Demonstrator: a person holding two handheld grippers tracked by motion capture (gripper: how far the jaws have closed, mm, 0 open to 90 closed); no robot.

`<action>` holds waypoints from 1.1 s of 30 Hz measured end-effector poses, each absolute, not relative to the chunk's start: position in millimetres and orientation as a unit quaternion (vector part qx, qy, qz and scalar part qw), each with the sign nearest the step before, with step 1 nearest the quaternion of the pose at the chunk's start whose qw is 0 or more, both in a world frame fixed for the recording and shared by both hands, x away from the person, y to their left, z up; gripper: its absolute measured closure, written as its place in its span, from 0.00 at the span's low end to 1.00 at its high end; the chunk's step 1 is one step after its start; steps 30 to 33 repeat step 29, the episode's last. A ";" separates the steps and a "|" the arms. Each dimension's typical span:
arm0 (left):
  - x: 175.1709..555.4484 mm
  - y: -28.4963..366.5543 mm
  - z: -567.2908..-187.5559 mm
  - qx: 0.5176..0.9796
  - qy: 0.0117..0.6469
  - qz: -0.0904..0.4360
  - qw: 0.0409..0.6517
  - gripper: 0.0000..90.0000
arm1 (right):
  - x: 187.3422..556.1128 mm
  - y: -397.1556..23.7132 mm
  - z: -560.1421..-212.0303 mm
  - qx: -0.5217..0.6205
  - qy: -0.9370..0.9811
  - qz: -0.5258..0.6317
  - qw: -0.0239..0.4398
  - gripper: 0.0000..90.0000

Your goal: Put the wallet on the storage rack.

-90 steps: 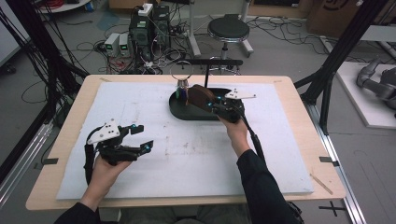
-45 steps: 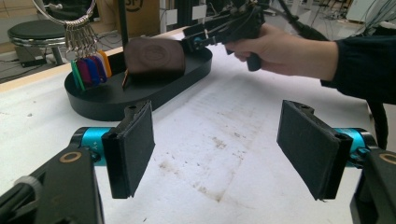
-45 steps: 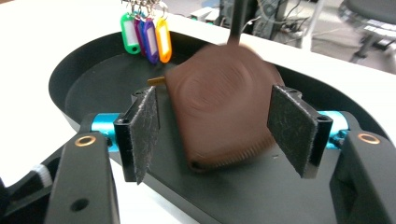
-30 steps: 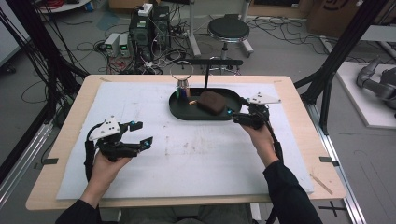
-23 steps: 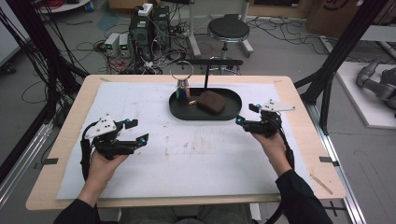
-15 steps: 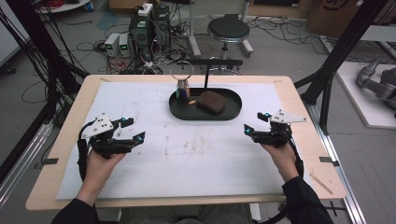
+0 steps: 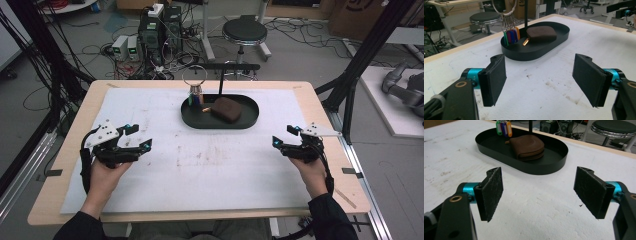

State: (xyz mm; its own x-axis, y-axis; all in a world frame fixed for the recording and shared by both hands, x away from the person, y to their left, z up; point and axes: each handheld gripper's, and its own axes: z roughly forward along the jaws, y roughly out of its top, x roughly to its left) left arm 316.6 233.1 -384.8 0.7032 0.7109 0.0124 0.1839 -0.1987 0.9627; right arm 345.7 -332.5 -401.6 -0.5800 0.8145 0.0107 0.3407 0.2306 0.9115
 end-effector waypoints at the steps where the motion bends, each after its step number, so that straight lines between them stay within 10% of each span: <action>1: 316.6 232.8 -384.8 0.738 0.303 0.237 0.554 0.30 | 345.5 -333.4 -401.5 0.389 0.744 0.484 0.245 0.27; 33: 318.0 234.0 -386.2 0.740 0.307 0.236 0.550 0.30 | 347.1 -331.9 -404.7 0.385 0.750 0.482 0.237 0.27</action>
